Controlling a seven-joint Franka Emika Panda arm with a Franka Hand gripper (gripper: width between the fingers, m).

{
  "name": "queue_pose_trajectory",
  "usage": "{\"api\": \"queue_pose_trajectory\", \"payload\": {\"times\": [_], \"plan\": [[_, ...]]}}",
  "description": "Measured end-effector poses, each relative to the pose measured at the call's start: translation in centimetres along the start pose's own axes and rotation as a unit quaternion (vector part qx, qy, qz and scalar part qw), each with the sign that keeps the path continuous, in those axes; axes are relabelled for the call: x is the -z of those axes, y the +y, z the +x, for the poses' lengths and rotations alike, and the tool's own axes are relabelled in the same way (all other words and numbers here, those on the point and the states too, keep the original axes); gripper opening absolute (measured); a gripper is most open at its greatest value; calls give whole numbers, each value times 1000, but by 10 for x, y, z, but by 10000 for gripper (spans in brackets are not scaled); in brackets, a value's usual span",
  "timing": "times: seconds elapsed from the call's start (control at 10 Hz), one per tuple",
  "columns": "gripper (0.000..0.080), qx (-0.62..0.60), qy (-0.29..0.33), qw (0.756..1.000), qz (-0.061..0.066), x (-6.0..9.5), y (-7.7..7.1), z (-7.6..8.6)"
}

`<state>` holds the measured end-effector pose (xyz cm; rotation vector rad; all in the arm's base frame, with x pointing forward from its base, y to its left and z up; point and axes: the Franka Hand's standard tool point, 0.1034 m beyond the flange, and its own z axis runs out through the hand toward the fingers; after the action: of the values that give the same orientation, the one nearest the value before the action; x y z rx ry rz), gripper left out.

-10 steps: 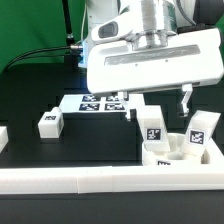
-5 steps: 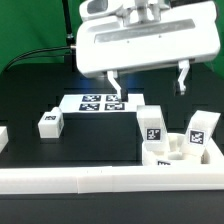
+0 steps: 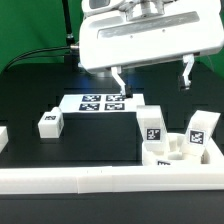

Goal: Assemble stool

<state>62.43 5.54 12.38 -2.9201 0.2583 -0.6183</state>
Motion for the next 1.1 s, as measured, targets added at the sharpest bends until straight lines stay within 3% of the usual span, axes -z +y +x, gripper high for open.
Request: {"api": "queue_pose_trajectory", "payload": {"times": [0.3,0.5,0.7,0.8,0.9,1.1], "plan": [[649,40,-127,991,13,12,9,14],[649,40,-172,984,19,14,7,16],[649,64,-166,984,12,11,8,17],[649,111,-169,979,-1,9,7,17],[649,130,-170,977,-4,6,3,18],[649,69,-176,982,-12,5,-1,21]]}}
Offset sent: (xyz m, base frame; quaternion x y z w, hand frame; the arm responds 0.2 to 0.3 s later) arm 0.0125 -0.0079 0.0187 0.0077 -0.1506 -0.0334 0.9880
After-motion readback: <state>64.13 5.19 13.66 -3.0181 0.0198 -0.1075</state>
